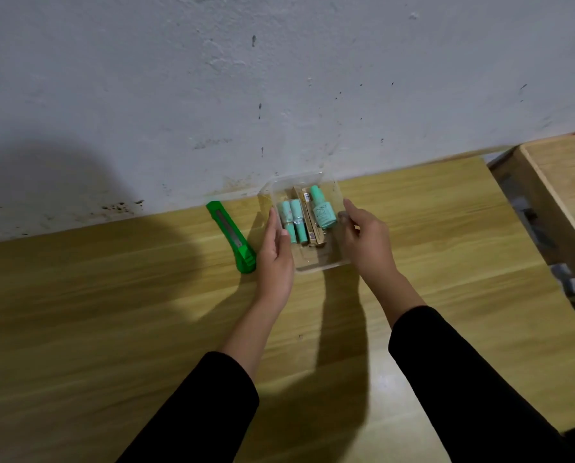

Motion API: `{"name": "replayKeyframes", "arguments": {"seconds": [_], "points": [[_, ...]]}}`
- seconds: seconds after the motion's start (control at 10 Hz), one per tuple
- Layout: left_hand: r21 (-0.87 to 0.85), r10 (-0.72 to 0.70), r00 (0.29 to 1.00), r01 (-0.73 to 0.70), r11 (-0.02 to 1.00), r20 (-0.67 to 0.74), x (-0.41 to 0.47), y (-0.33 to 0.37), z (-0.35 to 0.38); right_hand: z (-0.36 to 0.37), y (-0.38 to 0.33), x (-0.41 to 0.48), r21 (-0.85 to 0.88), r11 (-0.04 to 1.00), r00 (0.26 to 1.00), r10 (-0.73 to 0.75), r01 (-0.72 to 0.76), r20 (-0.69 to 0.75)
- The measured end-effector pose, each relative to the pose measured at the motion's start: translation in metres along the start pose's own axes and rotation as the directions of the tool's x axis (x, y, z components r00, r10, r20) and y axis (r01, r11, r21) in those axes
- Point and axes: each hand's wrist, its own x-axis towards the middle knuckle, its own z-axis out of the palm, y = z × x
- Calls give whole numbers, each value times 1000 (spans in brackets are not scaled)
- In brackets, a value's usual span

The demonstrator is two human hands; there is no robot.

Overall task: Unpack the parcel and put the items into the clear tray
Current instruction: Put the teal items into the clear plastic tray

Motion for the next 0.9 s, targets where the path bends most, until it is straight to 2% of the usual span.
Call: {"name": "replayKeyframes", "arguments": {"seconds": [0.3,0.4,0.5,0.7,0.8,0.9], "points": [[91,-13,1000,13,996,-1,-2,4,0,-5,1,0,21,1000,998,-24,22,51],[173,-24,1000,21,985,17,-2,9,-4,-8,-1,-1,-46,999,994,-11,16,112],[363,-45,997,20,932,60,-11,28,-14,-15,-5,-4,-182,983,977,17,22,212],[744,-53,988,-74,665,145,-35,33,-49,-33,-19,-36,-339,940,955,84,19,284],[796,-87,986,-64,601,145,-57,31,-73,-40,-25,-58,-388,922,944,143,-18,296],[881,-145,974,-87,465,172,-113,23,-108,-44,-16,-118,-431,899,938,217,-84,269]]}}
